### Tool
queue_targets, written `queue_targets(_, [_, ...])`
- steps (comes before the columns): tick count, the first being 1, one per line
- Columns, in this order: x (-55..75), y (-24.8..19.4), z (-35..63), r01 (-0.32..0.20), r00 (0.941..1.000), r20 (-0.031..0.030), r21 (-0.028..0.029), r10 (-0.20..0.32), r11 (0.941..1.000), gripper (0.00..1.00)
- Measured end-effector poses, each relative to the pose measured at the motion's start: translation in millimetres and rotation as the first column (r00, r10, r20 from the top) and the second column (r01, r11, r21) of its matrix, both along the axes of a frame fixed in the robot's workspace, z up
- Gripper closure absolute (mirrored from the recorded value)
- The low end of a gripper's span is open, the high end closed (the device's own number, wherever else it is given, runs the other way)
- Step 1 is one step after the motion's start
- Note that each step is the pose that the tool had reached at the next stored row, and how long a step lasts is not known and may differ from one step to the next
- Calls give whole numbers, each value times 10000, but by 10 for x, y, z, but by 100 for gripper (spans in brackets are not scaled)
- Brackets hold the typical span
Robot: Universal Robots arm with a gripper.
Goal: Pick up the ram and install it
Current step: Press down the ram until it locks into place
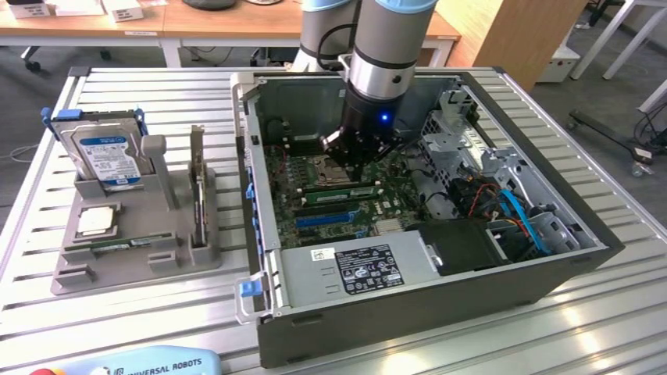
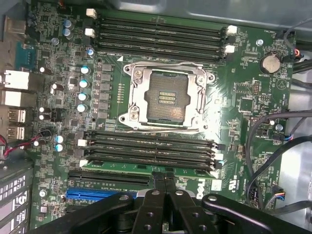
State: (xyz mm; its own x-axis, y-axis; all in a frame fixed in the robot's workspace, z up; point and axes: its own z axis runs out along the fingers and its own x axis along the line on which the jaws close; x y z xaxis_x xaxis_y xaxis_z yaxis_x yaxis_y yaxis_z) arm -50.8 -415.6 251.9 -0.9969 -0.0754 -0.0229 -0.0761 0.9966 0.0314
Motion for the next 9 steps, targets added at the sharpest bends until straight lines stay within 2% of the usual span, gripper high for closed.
queue_targets(9, [0, 0, 11, 35, 10000, -6, -2, -35, 10000, 90])
